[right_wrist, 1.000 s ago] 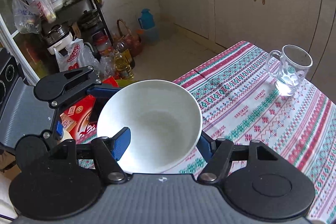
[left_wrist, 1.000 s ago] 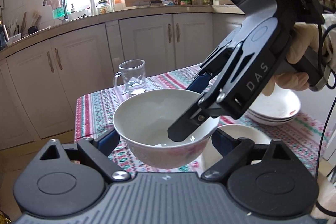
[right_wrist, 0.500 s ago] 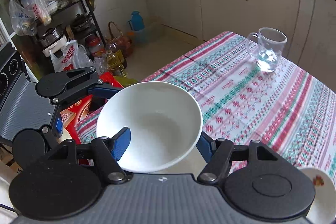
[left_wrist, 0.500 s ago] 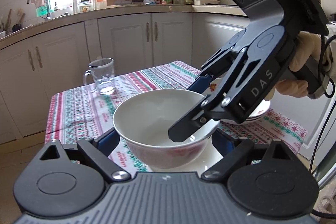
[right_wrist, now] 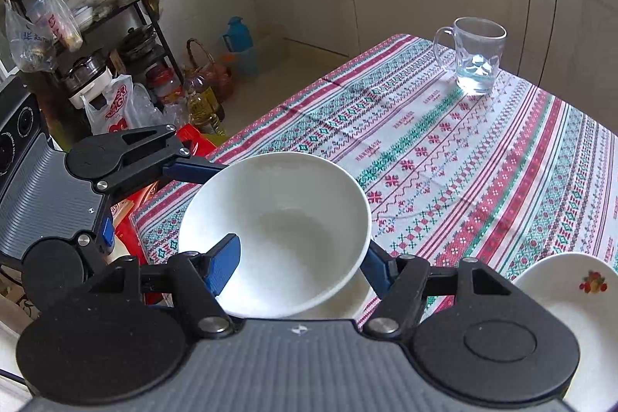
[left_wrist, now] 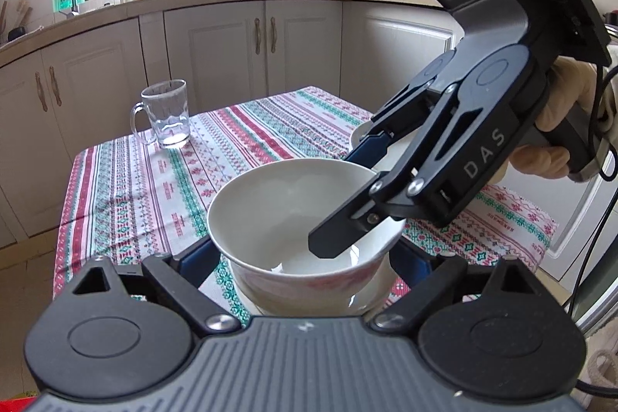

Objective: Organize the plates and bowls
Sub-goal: 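Lower the bowl into the nested bowls and open the right tool, then grasp the three-bowl stack from opposite sides with the left tool while the right tool grips it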

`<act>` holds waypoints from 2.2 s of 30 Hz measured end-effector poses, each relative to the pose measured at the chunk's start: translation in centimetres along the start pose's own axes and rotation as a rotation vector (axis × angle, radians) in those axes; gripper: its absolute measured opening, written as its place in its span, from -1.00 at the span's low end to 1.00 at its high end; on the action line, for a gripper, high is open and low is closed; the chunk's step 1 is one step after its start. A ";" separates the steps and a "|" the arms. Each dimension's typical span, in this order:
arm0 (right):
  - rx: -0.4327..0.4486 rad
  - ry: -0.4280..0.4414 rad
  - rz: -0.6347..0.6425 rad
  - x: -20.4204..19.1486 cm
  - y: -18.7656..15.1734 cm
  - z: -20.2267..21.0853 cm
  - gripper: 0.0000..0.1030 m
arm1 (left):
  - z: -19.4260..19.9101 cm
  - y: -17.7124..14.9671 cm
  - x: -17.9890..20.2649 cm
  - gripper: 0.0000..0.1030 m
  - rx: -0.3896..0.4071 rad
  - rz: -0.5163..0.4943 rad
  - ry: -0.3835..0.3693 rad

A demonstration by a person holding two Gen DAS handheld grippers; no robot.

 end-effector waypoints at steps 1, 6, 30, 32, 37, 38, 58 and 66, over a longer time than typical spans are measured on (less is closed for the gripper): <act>-0.002 0.001 -0.002 0.1 -0.1 -0.1 0.42 | -0.1 -0.1 0.0 0.82 -0.004 0.002 0.000; -0.005 -0.003 0.002 0.1 -0.2 -0.2 0.42 | -0.3 -0.2 0.1 0.81 -0.012 -0.001 -0.008; -0.001 -0.010 0.003 0.4 -0.5 -0.4 0.42 | -0.9 -0.8 0.0 0.89 -0.045 0.016 -0.032; 0.001 -0.013 0.002 0.3 -0.5 -0.3 0.42 | -0.9 -1.0 -0.1 0.91 -0.050 0.019 -0.035; 0.030 -0.011 -0.001 0.2 -0.4 0.2 0.60 | -0.1 -0.9 -0.2 0.92 -0.032 0.020 -0.053; 0.035 -0.015 0.002 0.1 -0.4 0.3 0.62 | 0.0 -0.9 -0.2 0.92 -0.028 0.020 -0.056; 0.049 -0.167 0.186 -3.0 -5.7 2.5 1.00 | 1.3 -3.7 -1.5 0.95 -0.063 -0.035 -0.007; 0.008 -0.220 0.222 -2.1 -8.2 0.9 1.00 | -0.3 -5.1 -1.5 0.95 -0.110 -0.076 -0.024</act>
Point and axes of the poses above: each gripper's, at about its wrist camera, not at the fingertips, and z roughly against the way its jaws point, x to its right, y to its top, the point moved 4 cm from there along -z, roughly the way its jaws point, and after that the axes turned 12 degrees about x, right-handed, at the moved point
